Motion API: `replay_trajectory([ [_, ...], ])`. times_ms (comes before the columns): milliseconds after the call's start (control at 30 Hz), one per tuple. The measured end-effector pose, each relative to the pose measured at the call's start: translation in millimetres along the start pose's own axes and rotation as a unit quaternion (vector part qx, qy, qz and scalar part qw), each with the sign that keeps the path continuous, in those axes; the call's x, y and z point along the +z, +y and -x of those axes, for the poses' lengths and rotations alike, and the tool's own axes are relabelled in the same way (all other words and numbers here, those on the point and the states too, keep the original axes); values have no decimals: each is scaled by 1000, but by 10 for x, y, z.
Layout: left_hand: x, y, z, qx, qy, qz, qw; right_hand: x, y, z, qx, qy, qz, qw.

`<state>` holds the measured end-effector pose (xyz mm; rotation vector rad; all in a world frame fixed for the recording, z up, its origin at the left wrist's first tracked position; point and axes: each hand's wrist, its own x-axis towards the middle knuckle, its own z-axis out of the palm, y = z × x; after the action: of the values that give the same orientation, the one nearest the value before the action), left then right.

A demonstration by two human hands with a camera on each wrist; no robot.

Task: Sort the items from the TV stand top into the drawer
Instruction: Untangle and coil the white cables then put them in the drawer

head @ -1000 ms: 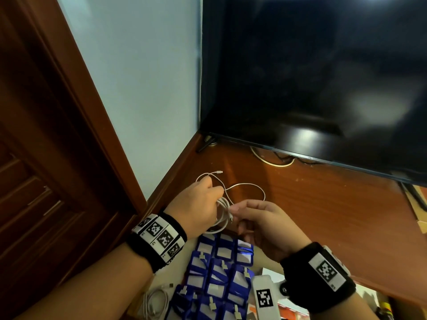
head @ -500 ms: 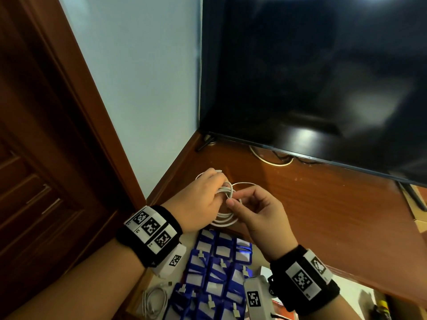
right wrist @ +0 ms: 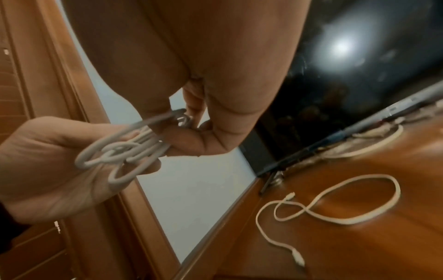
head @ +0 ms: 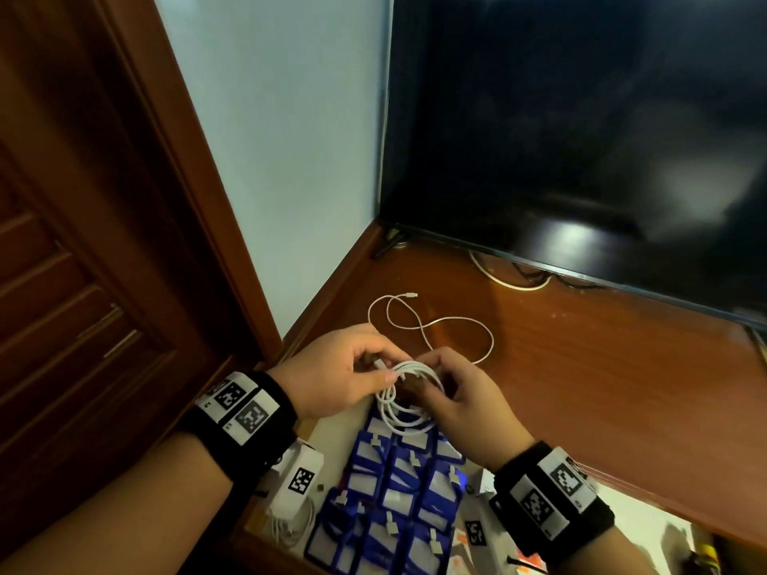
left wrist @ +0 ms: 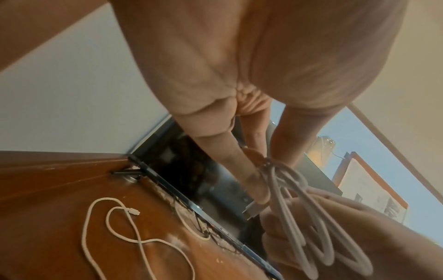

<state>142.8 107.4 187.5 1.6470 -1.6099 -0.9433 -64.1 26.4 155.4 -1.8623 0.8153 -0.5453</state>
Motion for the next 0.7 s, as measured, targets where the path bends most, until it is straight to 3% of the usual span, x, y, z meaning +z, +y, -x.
replay_trajectory([
  [167,-14,-211,187,-40,55,22,997,260,61,-34,62,-15,-157,986],
  [300,-85,-452,337,-116,100,97,983,441,105,-80,164,29,-319,933],
  [400,-46,-607,466,-169,136,220,951,637,202,-99,195,23,-310,930],
  [533,51,-871,639,-247,174,290,908,914,390,-149,241,4,-271,932],
  [600,115,-1040,717,-286,188,284,896,1037,526,-197,262,-1,-251,932],
  [700,277,-1286,810,-321,188,191,908,1267,792,-301,281,-28,-190,940],
])
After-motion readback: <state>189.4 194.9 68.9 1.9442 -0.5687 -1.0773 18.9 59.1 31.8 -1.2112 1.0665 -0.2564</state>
